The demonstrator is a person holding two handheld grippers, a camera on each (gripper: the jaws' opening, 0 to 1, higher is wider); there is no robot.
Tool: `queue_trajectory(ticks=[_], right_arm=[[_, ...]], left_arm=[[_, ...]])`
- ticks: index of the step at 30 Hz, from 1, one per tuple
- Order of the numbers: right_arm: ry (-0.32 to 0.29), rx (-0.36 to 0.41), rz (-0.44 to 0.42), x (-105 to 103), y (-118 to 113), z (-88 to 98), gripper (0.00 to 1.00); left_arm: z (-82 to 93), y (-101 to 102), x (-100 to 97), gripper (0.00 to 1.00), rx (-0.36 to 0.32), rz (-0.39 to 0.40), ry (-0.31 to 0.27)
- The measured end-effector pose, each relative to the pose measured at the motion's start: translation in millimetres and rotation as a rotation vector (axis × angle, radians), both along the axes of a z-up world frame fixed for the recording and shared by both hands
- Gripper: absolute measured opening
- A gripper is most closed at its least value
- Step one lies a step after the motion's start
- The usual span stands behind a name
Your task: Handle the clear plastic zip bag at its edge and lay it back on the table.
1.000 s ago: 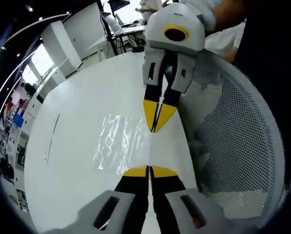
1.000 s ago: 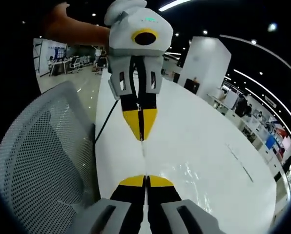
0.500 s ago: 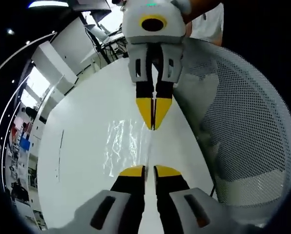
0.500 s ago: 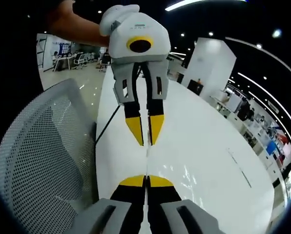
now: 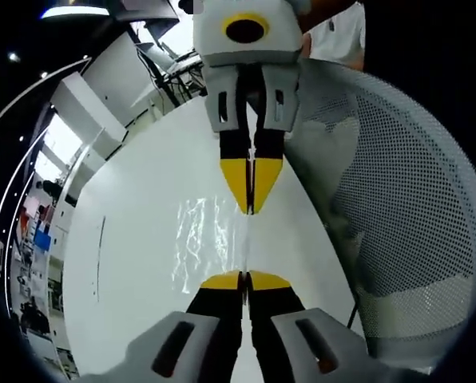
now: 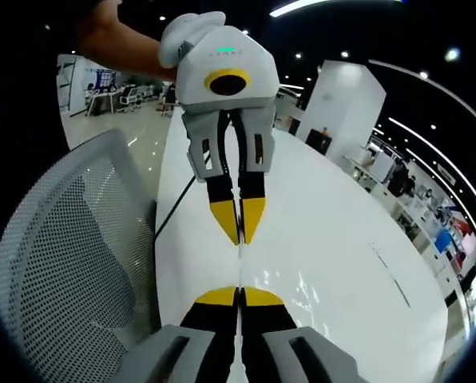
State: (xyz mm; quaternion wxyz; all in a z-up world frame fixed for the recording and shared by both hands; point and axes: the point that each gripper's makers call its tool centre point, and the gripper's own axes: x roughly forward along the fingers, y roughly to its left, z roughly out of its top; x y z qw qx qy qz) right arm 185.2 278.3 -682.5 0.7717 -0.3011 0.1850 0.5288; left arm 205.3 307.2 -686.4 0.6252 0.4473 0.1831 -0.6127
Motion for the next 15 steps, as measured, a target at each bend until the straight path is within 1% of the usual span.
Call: queue_trajectory(ticks=[7,13,15], right_arm=[[0.002,0.010,-0.009,1.4,0.3,1.3,0.00],[0.002,0.022,-0.014,2.8,1.2,3.7,0.00],[0.008,0.034,-0.018,3.2,2.3,5.2,0.00]], left_arm=[[-4.1,-0.3,1.1,0.00,0.024,-0.007,-0.004],[-3.7,0.5,4.9,0.00,0.019,0.020,-0.001],[-3.6,1.3,5.1,0.00,0.015,0.031,0.010]])
